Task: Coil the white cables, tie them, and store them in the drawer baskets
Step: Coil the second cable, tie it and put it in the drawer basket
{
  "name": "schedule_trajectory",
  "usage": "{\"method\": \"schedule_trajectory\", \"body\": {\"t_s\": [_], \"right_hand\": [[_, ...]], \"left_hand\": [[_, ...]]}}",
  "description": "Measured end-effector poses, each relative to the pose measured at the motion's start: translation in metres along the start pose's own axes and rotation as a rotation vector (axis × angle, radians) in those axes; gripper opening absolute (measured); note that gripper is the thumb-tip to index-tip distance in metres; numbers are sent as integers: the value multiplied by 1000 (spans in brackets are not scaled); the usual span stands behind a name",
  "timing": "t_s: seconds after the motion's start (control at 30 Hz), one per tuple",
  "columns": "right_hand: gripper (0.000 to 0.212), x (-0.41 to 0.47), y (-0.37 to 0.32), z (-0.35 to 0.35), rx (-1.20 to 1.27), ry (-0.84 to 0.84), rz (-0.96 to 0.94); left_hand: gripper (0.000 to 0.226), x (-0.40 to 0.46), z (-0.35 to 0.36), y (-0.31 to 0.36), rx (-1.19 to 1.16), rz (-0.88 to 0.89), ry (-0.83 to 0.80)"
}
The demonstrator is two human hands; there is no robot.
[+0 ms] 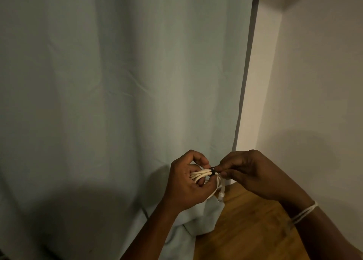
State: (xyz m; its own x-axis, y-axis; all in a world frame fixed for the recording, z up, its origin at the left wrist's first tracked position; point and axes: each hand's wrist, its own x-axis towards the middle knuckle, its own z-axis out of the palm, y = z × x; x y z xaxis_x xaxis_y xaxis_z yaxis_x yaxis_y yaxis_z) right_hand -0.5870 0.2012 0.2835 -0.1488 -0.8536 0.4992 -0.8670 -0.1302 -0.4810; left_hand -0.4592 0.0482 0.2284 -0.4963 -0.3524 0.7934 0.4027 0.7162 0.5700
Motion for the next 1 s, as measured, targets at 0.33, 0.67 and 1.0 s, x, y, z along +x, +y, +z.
{"method": "schedule_trajectory", "body": {"t_s": [0.33, 0.67, 1.0], "right_hand": [[11, 1, -2, 8, -77, 108, -33], [23, -1, 2, -6, 181, 85, 32], [14, 4, 12, -17, 201, -74, -2]], "left_hand": [[38, 3, 3, 2, 5, 27, -15], [35, 2, 2, 7, -70, -34, -31], [34, 1, 2, 9, -60, -11, -66]]}}
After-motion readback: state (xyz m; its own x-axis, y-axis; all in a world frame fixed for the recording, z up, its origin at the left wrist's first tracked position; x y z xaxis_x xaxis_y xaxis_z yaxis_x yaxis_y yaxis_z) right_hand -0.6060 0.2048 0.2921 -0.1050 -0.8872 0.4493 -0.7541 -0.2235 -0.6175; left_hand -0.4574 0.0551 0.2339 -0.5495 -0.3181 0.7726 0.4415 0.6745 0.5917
